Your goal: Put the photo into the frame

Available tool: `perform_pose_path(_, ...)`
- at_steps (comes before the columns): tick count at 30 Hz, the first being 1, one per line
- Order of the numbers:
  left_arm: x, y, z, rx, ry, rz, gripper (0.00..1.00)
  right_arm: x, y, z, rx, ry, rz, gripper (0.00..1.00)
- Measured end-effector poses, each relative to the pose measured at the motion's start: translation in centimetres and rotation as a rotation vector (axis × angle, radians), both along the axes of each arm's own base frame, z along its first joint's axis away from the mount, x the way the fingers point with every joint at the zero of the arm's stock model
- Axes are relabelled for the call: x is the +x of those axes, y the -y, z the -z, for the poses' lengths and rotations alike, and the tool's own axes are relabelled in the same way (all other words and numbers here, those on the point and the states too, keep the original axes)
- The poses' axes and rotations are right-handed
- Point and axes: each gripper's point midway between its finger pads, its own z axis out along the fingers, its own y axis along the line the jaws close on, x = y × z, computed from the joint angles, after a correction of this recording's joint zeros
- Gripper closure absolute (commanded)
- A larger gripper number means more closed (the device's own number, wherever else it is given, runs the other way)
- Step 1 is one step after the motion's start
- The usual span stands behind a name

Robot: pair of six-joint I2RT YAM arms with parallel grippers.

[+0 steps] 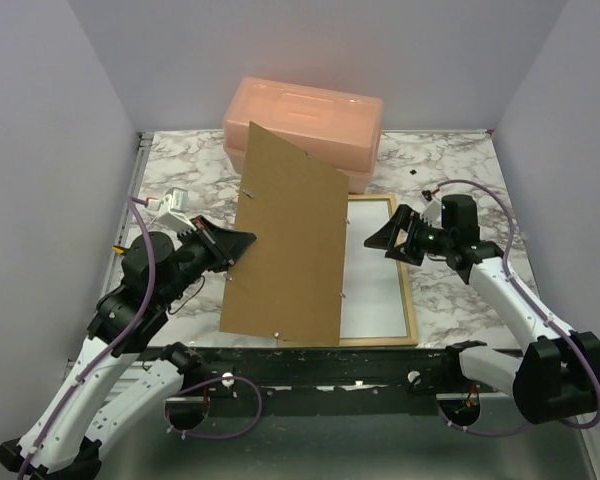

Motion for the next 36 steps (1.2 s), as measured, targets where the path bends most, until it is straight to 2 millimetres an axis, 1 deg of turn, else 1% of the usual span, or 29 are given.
perform_pose_path(4,0.1,0.9,0.8,-0.065,-0.010,0.023,1.00,-1.7,-1.9,-0.4,0.153,-0.022,-0.065,0.00)
perform_pose_path(7,-0.1,1.0,0.2,-0.125,0.013,0.029,1.00,-2.4,-2.9,-1.0,0.249,-0.033,-0.101,0.00)
perform_pose_path(11,-0.5,0.9,-1.0,-0.206,0.060,0.030,1.00,-2.7,-4.0,-3.0,0.369,0.000,-0.149,0.02)
perform_pose_path(17,-0.6,0.8,-1.9,-0.295,0.095,0.028,1.00,-3.1,-5.0,-7.2,0.530,0.071,-0.228,0.08)
perform_pose_path(19,-0.5,0.9,-1.9,-0.307,0.092,0.026,1.00,-3.4,-5.2,-8.8,0.574,0.096,-0.255,0.13)
perform_pose_path(20,-0.5,0.9,-1.9,-0.310,0.090,0.026,1.00,-3.5,-5.3,-9.5,0.592,0.114,-0.269,0.16)
perform_pose_path(25,0.0,0.9,-1.9,-0.342,0.086,0.016,1.00,-4.5,-5.3,-13.3,0.690,0.184,-0.326,0.44)
perform_pose_path(27,0.1,1.0,-2.2,-0.364,0.088,0.016,1.00,-5.0,-5.2,-14.4,0.722,0.201,-0.343,0.51)
perform_pose_path(28,0.1,1.0,-2.4,-0.377,0.093,0.017,1.00,-5.2,-5.2,-14.9,0.739,0.206,-0.352,0.53)
perform_pose_path(32,0.1,1.2,-2.9,-0.407,0.095,0.030,1.00,-6.1,-5.1,-16.4,0.778,0.228,-0.389,0.60)
perform_pose_path(34,0.2,1.3,-3.0,-0.414,0.089,0.035,1.00,-6.3,-5.1,-16.7,0.788,0.231,-0.399,0.66)
perform_pose_path(36,0.4,1.4,-3.0,-0.423,0.080,0.039,1.00,-6.4,-5.1,-16.9,0.792,0.231,-0.404,0.75)
